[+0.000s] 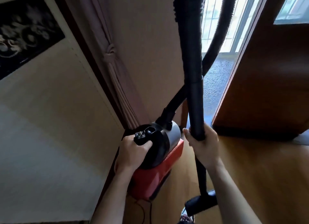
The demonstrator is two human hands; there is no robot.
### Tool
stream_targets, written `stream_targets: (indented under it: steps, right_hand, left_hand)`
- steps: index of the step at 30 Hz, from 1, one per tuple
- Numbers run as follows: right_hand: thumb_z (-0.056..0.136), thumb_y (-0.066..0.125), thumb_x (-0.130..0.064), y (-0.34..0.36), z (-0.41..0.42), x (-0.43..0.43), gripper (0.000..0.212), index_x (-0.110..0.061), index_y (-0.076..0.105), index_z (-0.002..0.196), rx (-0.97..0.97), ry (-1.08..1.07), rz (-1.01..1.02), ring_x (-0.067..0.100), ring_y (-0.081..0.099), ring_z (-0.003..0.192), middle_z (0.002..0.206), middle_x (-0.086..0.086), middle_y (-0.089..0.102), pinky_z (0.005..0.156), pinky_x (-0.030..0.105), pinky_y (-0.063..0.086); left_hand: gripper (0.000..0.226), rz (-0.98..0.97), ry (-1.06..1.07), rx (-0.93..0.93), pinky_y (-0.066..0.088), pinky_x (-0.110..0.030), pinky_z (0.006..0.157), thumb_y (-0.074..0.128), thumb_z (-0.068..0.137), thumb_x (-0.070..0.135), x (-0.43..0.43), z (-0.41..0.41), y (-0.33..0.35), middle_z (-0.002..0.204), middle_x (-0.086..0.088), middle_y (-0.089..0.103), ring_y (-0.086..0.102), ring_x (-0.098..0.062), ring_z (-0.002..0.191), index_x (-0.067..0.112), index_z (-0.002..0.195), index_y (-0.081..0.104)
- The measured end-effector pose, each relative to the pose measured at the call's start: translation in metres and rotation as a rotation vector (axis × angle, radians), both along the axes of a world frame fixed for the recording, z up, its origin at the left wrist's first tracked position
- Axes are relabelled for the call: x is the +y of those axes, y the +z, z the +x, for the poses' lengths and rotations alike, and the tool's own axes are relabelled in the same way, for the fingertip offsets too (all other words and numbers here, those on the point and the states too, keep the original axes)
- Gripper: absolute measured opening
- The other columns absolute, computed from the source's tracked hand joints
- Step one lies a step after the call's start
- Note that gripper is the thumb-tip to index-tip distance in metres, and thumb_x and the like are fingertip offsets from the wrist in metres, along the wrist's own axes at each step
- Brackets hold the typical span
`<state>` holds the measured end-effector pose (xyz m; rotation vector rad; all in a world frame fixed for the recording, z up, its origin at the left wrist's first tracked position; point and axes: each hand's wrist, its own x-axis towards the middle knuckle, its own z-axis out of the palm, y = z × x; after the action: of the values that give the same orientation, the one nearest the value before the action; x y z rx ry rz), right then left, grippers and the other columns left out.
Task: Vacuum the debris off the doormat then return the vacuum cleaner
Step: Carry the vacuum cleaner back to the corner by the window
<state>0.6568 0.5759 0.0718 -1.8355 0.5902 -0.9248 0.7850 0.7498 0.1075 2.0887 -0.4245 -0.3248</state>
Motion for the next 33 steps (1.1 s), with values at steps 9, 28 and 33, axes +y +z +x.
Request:
stream_targets:
  steps: [9,28,33]
  right_hand:
    - [0.084,0.081,-0.001,0.010,0.105,-0.093,0.038,-0.018,0.050,0.069,0.072,0.149,0.046,0.006,0.041,0.055,0.061,-0.004,0.051,0.050,0.014,0.032]
    - [0.080,0.077,-0.021,0.008,0.246,-0.100,0.021,-0.015,0.057,0.074,0.089,0.211,0.113,0.038,0.060,0.056,0.062,0.011,0.059,0.056,0.053,0.052]
    - [0.082,0.078,-0.021,0.000,0.267,-0.099,0.021,-0.012,0.060,0.079,0.107,0.213,0.096,0.043,0.064,0.056,0.064,0.019,0.062,0.059,0.061,0.054]
  left_hand:
    - [0.018,0.014,0.198,-0.014,0.048,-0.037,0.050,0.072,0.074,0.008,-0.058,0.073,0.007,0.057,-0.012,0.064,0.060,-0.022,0.051,0.002,0.059,0.063]
    - [0.025,0.064,0.278,0.083,0.050,-0.037,0.052,0.075,0.071,0.017,-0.039,0.206,-0.022,0.049,0.001,0.062,0.061,-0.017,0.051,0.012,0.051,0.061]
    - [0.030,0.110,0.249,0.088,0.042,-0.023,0.044,0.073,0.074,0.014,-0.032,0.214,-0.035,0.048,0.006,0.059,0.057,-0.010,0.050,0.012,0.049,0.057]
